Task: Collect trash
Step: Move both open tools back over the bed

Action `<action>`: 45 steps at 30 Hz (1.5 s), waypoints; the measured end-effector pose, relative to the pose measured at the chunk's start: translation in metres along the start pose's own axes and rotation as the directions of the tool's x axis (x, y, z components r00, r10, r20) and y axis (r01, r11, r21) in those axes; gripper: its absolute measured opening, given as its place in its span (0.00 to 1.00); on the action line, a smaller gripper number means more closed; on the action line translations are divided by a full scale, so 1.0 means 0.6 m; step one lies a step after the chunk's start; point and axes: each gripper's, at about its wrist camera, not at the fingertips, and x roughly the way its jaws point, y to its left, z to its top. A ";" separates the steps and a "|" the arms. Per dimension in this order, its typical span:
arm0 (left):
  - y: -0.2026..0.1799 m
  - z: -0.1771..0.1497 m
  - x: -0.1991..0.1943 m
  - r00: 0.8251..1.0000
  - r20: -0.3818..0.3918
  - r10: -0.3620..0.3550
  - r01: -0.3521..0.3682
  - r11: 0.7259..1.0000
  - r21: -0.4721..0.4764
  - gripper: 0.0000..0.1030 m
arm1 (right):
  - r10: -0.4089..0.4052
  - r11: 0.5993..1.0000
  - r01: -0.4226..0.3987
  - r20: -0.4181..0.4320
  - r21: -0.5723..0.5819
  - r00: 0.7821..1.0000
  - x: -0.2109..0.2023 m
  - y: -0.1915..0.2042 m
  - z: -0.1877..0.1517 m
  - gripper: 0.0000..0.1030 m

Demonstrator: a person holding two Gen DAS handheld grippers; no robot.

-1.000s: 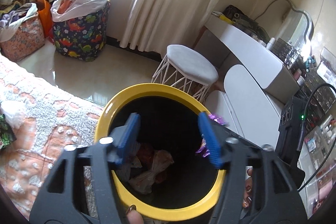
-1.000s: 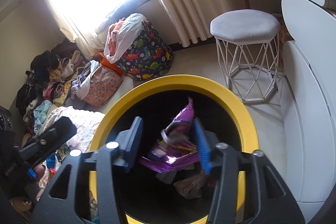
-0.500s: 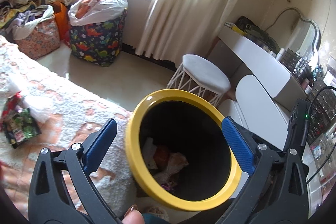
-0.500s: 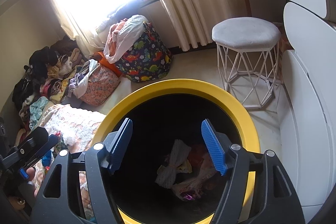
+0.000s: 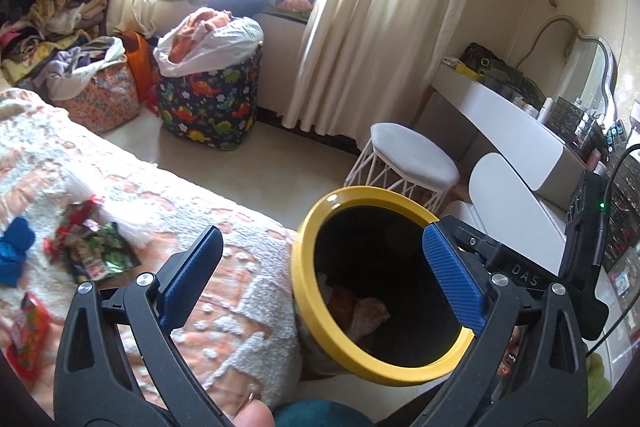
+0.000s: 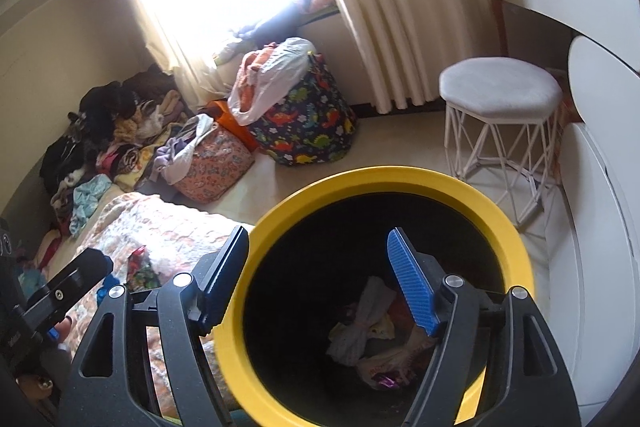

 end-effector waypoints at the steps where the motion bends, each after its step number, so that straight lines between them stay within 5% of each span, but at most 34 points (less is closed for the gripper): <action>1: 0.002 0.001 -0.004 1.000 0.005 0.005 -0.005 1.000 0.000 0.89 | 0.006 1.000 -0.006 0.002 -0.008 1.000 -0.001 0.006 0.000 0.67; 45: 0.218 -0.008 -0.147 0.970 0.106 0.220 -0.194 0.959 -0.209 0.89 | 0.183 0.945 -0.213 -0.139 -0.247 0.973 0.026 0.241 -0.076 0.70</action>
